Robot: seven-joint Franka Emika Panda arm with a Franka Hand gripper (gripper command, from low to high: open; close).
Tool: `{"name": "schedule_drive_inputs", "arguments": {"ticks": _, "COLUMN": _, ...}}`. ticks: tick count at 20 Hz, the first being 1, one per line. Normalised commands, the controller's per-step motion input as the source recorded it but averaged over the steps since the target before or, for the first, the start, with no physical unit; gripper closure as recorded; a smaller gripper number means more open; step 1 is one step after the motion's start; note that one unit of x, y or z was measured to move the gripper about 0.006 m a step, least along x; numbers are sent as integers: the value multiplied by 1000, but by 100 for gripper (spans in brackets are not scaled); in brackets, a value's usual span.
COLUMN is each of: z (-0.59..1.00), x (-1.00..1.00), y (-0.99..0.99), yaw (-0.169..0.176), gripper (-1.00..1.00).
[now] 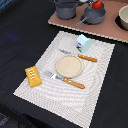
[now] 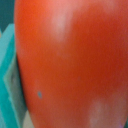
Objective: Interact with the objects in diverse but meaningful ways.
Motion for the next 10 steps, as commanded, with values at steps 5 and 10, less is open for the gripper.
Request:
{"name": "schedule_drive_inputs", "arguments": {"ticks": 5, "z": -42, "x": 219, "y": 413, "yaw": -48, "gripper": -100}}
{"name": "schedule_drive_inputs", "arguments": {"ticks": 10, "z": 735, "x": 239, "y": 631, "yaw": -55, "gripper": -100}}
